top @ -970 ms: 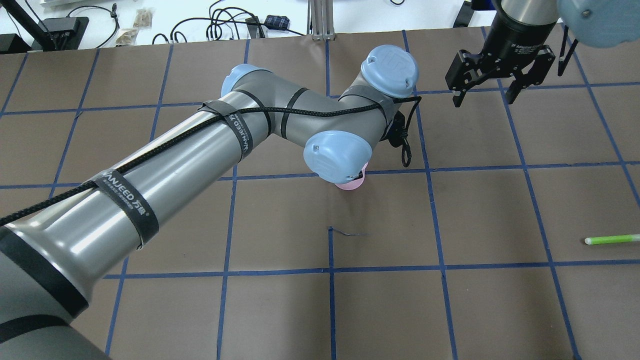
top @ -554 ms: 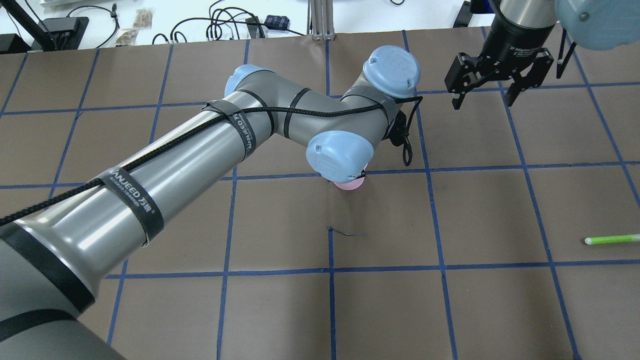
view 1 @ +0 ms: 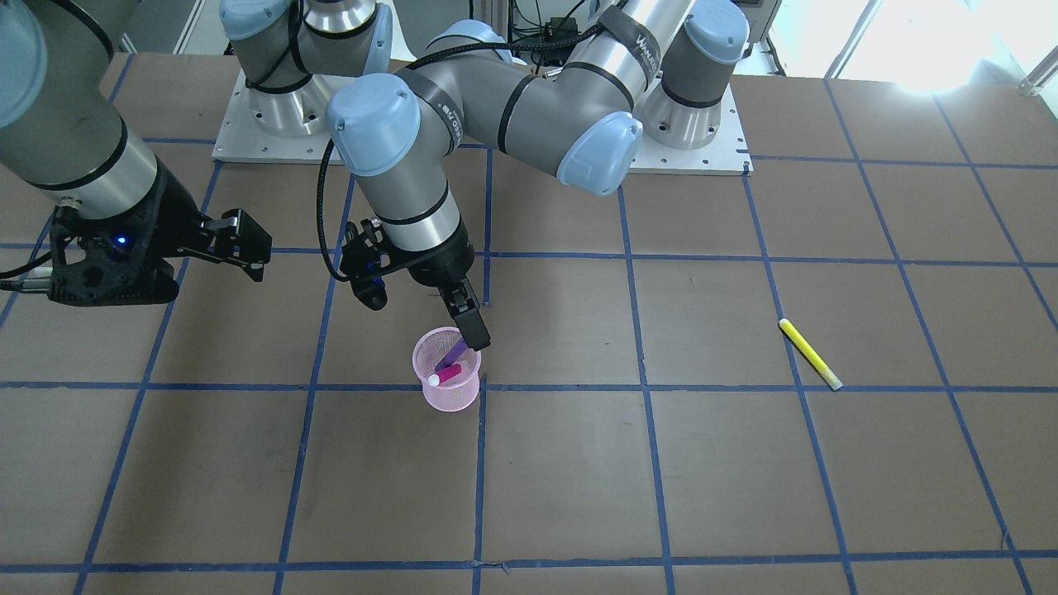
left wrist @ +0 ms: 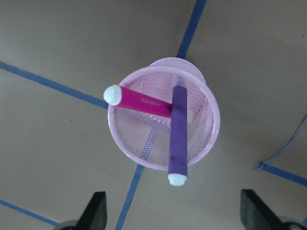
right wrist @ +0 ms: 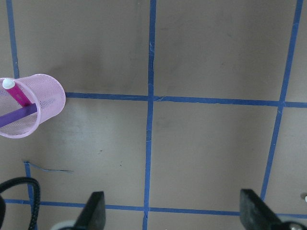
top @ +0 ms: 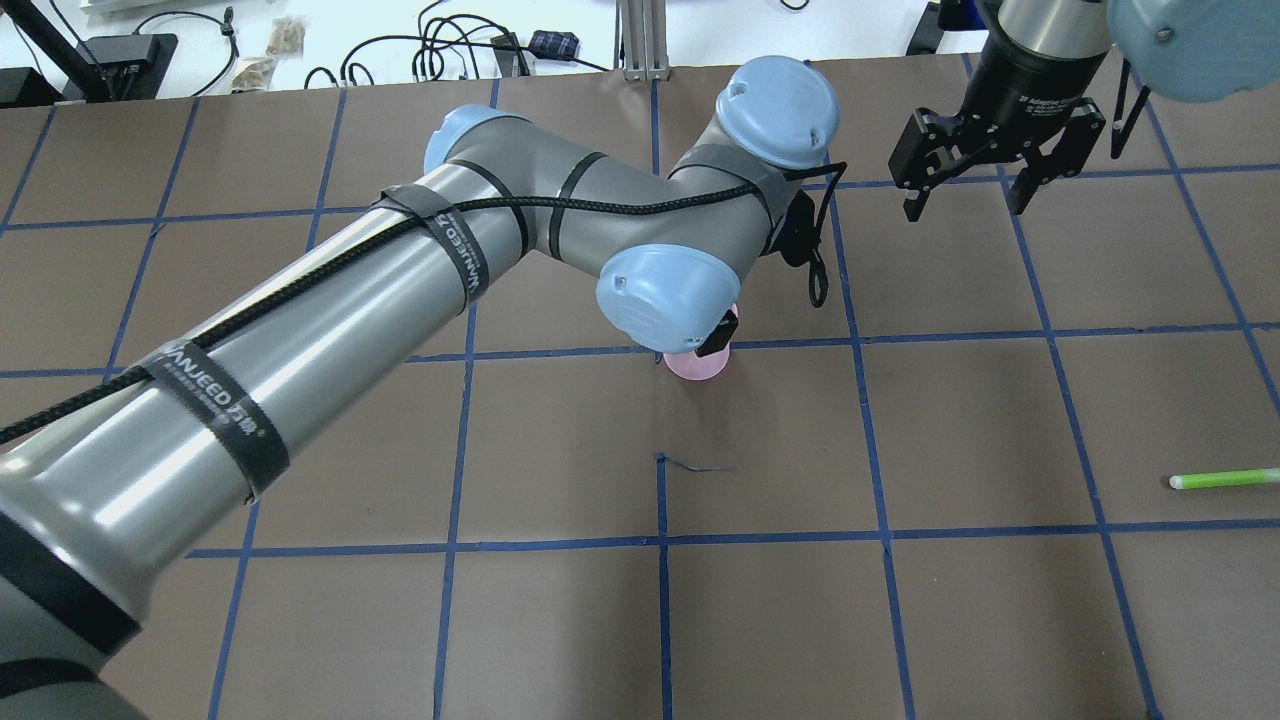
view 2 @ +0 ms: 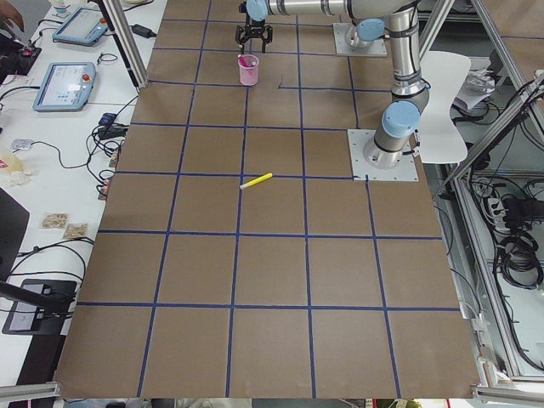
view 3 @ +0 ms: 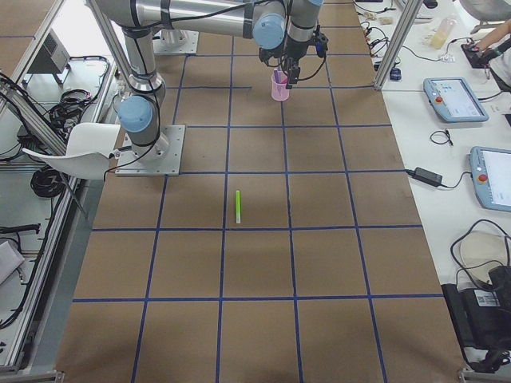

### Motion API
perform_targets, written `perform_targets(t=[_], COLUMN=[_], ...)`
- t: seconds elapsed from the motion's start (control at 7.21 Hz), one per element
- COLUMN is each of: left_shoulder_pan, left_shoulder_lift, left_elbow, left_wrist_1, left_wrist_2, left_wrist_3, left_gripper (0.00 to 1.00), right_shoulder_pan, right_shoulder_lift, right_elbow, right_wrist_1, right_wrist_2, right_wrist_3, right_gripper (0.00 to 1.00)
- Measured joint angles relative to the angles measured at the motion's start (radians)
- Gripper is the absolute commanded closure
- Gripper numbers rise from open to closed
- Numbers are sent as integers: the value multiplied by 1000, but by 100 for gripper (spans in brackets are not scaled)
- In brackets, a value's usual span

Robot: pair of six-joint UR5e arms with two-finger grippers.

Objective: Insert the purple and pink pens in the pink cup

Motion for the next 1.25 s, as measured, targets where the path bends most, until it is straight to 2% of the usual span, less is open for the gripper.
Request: perform_targets(t=[0.42,0.69,0.97,1.25], left_shoulder_pan=[136,256,367,452], left_shoulder_lift=[158,269,385,461], left_elbow=[-12,-59,-167,-232], left_wrist_1=[-2,-8,-6,-22], left_wrist_2=[-8,-15,-53,-169], left_wrist_3=[-29,-51,-211,-447], left_gripper=[0,3,2,0], right_shoulder_pan=[10,33,73,93], right_shoulder_lift=[-12,-37,-55,-58], right_elbow=[-10,-15,-12,-17], right_wrist_1=[5,14,18,30], right_wrist_2=[1,1,0,-29], right_wrist_3=[71,107,145,159], right_gripper=[0,0,0,0])
